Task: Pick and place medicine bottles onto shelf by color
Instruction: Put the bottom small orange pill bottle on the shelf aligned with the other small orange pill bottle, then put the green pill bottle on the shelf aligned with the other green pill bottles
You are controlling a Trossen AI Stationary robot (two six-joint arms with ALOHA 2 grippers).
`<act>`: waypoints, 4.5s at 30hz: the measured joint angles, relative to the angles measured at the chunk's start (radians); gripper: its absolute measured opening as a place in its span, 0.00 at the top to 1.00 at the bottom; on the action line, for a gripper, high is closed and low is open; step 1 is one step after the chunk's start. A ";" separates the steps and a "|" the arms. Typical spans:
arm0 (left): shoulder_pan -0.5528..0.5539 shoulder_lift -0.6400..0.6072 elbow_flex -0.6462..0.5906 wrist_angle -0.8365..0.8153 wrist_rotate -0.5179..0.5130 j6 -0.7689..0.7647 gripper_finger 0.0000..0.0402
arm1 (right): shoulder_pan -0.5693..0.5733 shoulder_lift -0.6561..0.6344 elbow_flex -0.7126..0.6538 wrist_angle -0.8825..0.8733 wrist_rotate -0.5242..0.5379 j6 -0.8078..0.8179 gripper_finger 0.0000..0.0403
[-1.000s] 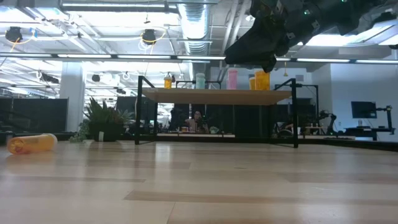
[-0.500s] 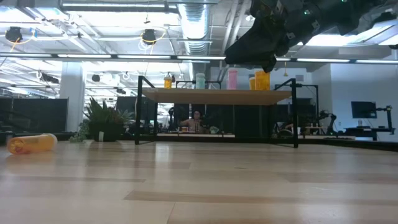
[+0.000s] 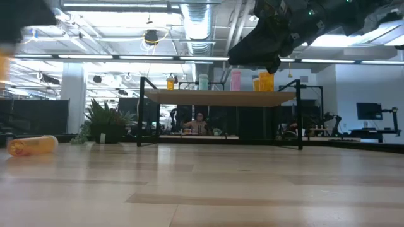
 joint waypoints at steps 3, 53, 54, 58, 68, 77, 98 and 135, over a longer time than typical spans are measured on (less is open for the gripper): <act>0.107 0.000 0.084 -0.110 -0.033 0.126 0.74 | 0.006 0.000 0.000 0.000 0.000 0.000 0.67; 1.163 0.315 0.689 -0.098 0.098 1.061 0.74 | 0.016 0.000 0.000 0.005 0.000 0.002 0.67; 1.170 0.315 0.689 -0.099 0.099 1.061 0.74 | 0.016 0.000 0.000 0.005 0.000 0.000 0.67; 1.196 0.314 0.690 -0.091 0.097 1.052 0.74 | 0.016 0.000 0.000 0.005 0.000 -0.003 0.67; 1.236 0.313 0.651 -0.032 0.104 1.018 0.74 | 0.016 0.000 0.000 0.005 0.000 -0.004 0.67; 1.239 0.313 0.607 -0.033 0.117 1.010 0.74 | 0.016 0.000 0.000 0.005 0.001 -0.007 0.67; 1.233 0.313 0.607 -0.008 0.162 0.995 0.69 | 0.009 0.000 0.000 0.006 0.003 -0.003 0.67; 1.233 0.313 0.607 -0.036 0.153 0.998 0.58 | 0.009 0.000 0.000 0.006 0.004 -0.001 0.67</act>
